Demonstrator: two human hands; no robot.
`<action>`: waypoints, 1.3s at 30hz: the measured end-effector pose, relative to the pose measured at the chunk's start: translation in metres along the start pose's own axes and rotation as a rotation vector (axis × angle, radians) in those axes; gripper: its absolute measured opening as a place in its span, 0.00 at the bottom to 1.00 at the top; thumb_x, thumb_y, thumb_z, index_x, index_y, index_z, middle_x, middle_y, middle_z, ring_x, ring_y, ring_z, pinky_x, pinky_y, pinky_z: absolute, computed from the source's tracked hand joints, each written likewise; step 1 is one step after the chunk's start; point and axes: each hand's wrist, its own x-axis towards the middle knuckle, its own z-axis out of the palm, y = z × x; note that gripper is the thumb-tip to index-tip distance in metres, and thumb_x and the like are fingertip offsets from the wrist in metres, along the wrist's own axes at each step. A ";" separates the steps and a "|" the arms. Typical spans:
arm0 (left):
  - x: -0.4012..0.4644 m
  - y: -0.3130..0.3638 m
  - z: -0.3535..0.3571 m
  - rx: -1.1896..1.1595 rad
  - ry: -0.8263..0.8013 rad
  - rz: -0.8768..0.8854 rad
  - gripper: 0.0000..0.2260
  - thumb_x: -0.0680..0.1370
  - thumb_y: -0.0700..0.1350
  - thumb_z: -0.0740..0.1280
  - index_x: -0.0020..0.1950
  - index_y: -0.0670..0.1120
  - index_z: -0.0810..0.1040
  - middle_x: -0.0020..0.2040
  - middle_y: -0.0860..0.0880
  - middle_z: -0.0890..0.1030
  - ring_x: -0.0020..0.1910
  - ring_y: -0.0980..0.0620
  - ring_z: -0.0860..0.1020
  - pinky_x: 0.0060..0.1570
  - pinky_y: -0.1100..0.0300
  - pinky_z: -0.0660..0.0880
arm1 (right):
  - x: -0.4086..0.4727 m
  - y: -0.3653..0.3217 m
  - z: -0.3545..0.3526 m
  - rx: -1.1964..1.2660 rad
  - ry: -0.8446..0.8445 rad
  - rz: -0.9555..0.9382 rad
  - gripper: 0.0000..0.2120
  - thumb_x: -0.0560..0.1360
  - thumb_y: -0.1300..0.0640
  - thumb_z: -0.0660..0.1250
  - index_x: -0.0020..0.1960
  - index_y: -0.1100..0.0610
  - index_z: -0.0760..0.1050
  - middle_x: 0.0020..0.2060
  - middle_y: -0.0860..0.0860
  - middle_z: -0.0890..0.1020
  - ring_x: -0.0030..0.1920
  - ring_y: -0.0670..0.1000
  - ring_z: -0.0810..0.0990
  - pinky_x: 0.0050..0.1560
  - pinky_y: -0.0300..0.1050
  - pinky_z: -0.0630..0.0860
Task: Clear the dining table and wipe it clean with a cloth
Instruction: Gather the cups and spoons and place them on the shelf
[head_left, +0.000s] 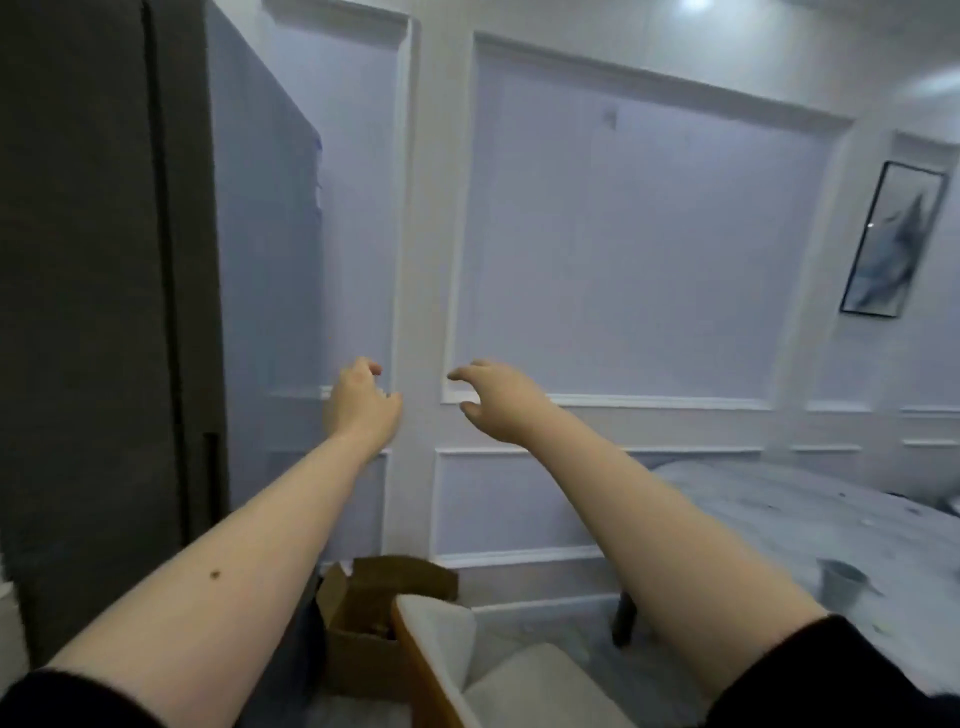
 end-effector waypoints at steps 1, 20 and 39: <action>-0.006 0.012 0.021 -0.019 -0.044 0.007 0.15 0.73 0.40 0.66 0.60 0.40 0.74 0.59 0.41 0.76 0.57 0.41 0.75 0.56 0.53 0.72 | -0.014 0.023 -0.001 -0.013 -0.010 0.048 0.22 0.78 0.58 0.59 0.72 0.53 0.64 0.69 0.52 0.69 0.67 0.56 0.69 0.65 0.50 0.68; -0.229 0.240 0.354 -0.293 -0.712 0.239 0.11 0.74 0.41 0.65 0.56 0.43 0.75 0.55 0.45 0.79 0.52 0.46 0.77 0.52 0.54 0.74 | -0.305 0.354 -0.026 -0.083 -0.114 0.740 0.20 0.79 0.56 0.60 0.70 0.52 0.67 0.68 0.52 0.70 0.66 0.56 0.70 0.66 0.51 0.68; -0.298 0.282 0.573 -0.294 -0.986 0.225 0.11 0.75 0.41 0.65 0.56 0.41 0.75 0.55 0.43 0.78 0.53 0.44 0.77 0.50 0.55 0.72 | -0.401 0.533 0.051 0.001 -0.235 1.094 0.21 0.79 0.56 0.60 0.71 0.52 0.66 0.67 0.53 0.69 0.65 0.55 0.70 0.65 0.49 0.68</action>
